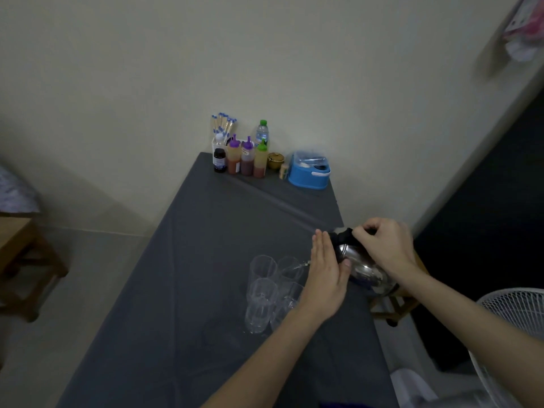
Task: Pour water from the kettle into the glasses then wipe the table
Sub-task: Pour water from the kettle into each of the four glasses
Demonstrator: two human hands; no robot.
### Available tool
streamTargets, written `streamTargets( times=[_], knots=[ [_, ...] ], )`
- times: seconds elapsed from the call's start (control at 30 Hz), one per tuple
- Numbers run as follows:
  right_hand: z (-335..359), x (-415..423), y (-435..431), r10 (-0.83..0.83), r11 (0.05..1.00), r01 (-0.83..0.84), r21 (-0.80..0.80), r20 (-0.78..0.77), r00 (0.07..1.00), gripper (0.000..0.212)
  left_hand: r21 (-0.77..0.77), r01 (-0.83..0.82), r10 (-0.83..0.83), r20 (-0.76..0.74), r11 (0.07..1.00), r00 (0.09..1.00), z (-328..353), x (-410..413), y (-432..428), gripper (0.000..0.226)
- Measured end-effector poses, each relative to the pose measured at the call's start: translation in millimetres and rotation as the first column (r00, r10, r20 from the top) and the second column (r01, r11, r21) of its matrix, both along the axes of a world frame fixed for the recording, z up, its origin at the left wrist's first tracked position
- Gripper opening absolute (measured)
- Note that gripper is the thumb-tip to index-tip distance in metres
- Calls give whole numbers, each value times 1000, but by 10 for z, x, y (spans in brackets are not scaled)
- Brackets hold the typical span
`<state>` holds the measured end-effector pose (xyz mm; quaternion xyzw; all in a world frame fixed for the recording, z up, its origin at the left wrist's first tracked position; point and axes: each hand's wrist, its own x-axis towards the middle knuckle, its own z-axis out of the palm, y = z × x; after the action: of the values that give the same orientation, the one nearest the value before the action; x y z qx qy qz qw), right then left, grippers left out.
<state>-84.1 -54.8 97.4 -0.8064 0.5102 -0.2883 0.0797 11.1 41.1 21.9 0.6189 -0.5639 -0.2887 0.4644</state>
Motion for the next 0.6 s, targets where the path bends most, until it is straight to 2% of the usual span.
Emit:
streamTargets(
  times=[0.6],
  knots=[
    [106,44,104,31,997,-35,-75,-47,998,27,-25,-2,1,-31,1000,1000,18,6,60,66]
  ],
)
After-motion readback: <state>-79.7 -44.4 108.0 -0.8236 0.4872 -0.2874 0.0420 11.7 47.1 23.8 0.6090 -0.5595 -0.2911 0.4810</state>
